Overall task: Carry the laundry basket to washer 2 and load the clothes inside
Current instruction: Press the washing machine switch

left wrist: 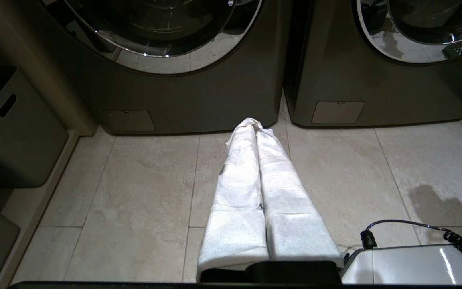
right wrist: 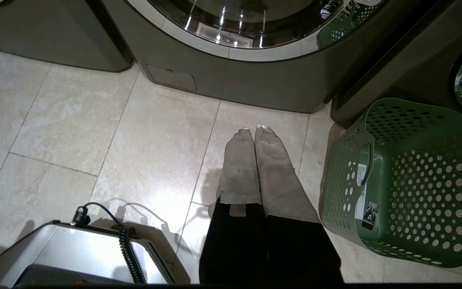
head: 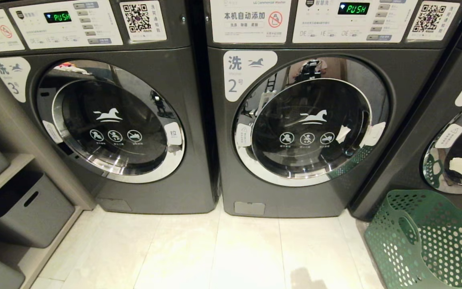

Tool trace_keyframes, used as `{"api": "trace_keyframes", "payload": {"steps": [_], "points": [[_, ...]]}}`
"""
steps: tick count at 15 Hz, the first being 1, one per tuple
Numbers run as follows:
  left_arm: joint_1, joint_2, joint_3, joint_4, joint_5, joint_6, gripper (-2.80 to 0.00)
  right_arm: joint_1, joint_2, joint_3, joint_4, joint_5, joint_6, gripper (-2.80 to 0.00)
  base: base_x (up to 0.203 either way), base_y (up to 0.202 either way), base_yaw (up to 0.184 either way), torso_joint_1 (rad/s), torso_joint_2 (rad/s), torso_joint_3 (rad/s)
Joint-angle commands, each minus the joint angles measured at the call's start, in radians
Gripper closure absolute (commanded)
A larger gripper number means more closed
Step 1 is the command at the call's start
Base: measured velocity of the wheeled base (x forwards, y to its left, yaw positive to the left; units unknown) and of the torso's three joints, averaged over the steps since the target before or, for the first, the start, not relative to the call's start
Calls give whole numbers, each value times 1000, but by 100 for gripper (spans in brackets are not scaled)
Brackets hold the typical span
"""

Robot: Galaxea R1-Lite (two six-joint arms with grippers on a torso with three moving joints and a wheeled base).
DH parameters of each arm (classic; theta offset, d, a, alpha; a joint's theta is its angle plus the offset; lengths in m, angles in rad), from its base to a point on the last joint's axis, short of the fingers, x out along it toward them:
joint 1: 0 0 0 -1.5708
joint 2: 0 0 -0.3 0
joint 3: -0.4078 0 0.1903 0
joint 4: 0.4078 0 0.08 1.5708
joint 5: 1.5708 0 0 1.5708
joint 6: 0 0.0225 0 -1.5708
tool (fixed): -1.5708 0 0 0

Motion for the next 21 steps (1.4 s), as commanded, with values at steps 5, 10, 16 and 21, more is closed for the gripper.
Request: {"api": "trace_keyframes", "payload": {"steps": [5, 10, 16, 21], "points": [[1, 0, 1, 0, 0, 0, 0, 1, 66, -98, -9, 5, 0, 0, 0, 0, 0, 1, 2, -188], [0, 0, 0, 0, -1, 4, 0, 1, 286, -298, -174, -1, 1, 0, 0, 0, 0, 1, 2, -81], [1, 0, 2, 0, -3, 12, 0, 1, 635, -539, -652, -55, -2, 0, 0, 0, 0, 0, 0, 0], [0, 0, 2, 0, -2, 12, 0, 3, 710, -596, -831, -89, -2, 0, 0, 0, 0, 0, 0, 0]]}}
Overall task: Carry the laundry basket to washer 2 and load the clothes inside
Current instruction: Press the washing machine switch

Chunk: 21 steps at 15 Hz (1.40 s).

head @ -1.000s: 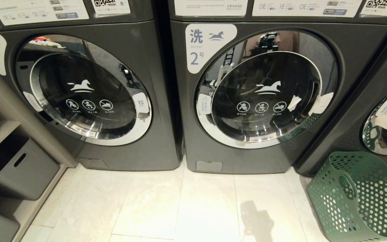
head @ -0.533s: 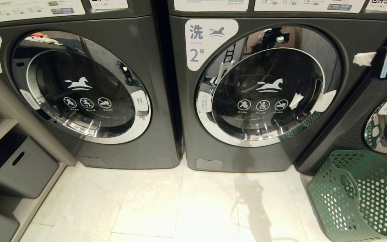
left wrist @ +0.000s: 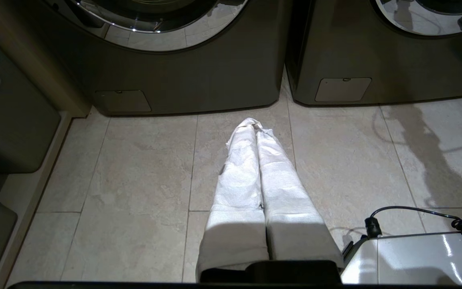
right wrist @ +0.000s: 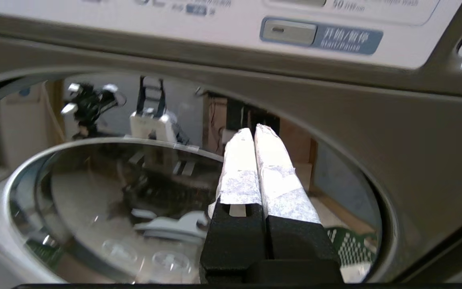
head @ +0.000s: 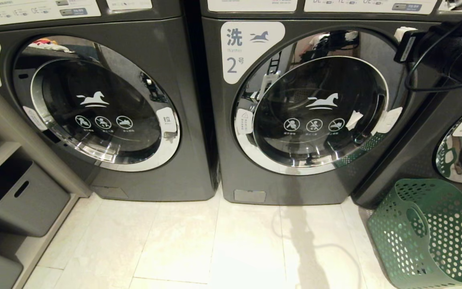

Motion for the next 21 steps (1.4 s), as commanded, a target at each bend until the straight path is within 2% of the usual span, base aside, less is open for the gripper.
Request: {"api": "trace_keyframes", "payload": {"steps": [1, 6, 9, 13, 21], "points": [[0, 0, 0, 1, 1, -2, 0, 0, 52, -45, -50, -14, -1, 0, 0, 0, 0, 0, 0, 0], [-1, 0, 0, 1, 2, -3, 0, 1, 18, -82, -39, -17, -20, 0, 0, 0, 0, 0, 0, 0], [-1, 0, 0, 1, 2, -3, 0, 1, 26, -150, -6, -23, -21, 0, 0, 0, 0, 0, 0, 0], [0, 0, 0, 1, 2, -5, 0, 0, 94, -251, -7, -69, -21, 0, 0, 0, 0, 0, 0, 0], [0, 0, 0, 1, 2, -5, 0, -1, 189, -378, -12, -69, -19, 0, 0, 0, 0, 0, 0, 0]]}}
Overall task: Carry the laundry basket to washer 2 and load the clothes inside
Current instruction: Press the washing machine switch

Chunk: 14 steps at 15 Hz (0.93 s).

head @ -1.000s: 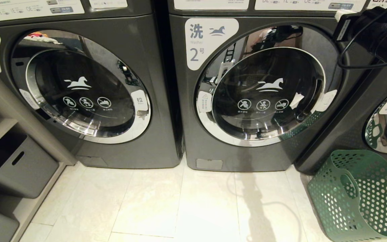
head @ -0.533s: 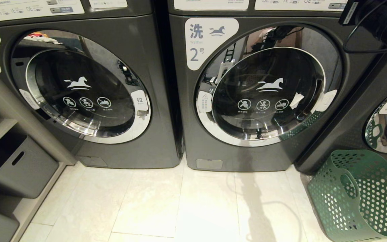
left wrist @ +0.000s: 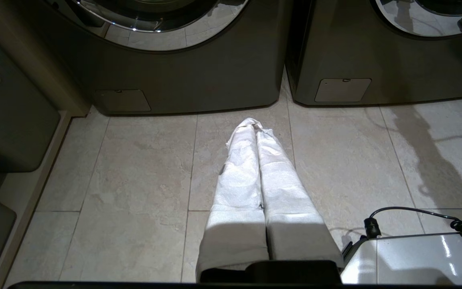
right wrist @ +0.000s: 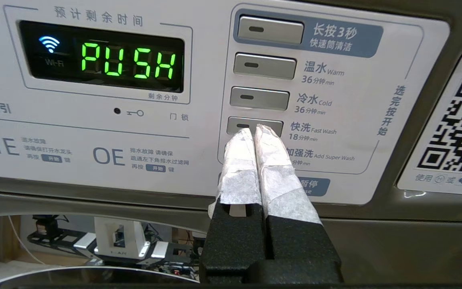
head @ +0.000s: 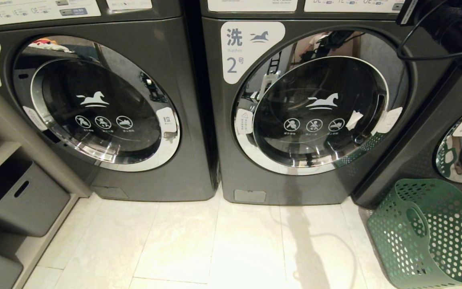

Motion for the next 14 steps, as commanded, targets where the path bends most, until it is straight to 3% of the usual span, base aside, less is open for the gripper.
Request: {"api": "trace_keyframes", "payload": {"steps": [1, 12, 14], "points": [[-1, 0, 0, 0, 0, 1, 0, 0, 27, -11, -5, 1, -1, 0, 0, 0, 0, 0, 0, 0], [0, 0, 0, 0, 0, 1, 0, 0, 65, -14, -26, 2, 21, 0, 0, 0, 0, 0, 0, 0], [0, 0, 0, 0, 1, 1, 0, 0, 56, -14, -26, 2, 69, 0, 0, 0, 0, 0, 0, 0]]}}
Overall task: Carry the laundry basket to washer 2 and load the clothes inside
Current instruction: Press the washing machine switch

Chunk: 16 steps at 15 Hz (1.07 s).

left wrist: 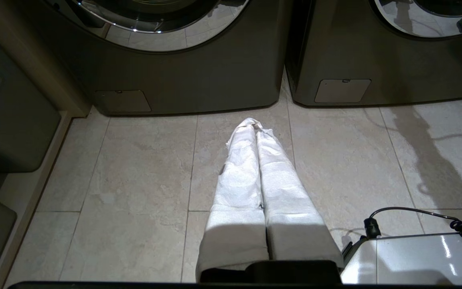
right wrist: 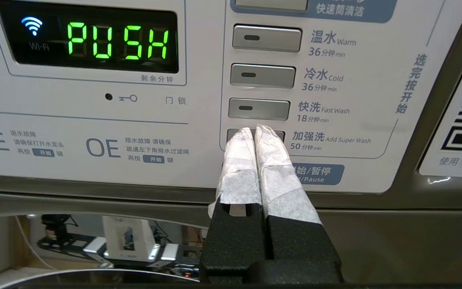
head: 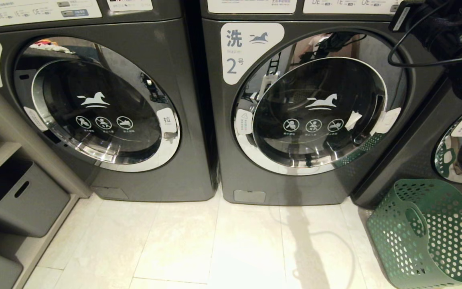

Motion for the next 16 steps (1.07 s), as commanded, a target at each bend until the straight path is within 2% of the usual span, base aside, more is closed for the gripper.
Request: {"api": "trace_keyframes", "payload": {"steps": [1, 13, 16], "points": [[1, 0, 0, 0, -1, 1, 0, 1, -13, -1, -2, 0, 23, 0, 0, 0, 0, 0, 0, 0], [-1, 0, 0, 0, -1, 2, 0, 1, -66, 14, 0, -1, 24, 0, 0, 0, 0, 0, 0, 0], [0, 0, 0, 0, -1, 4, 0, 2, -147, 152, 15, 6, 24, 0, 0, 0, 0, 0, 0, 0]]}}
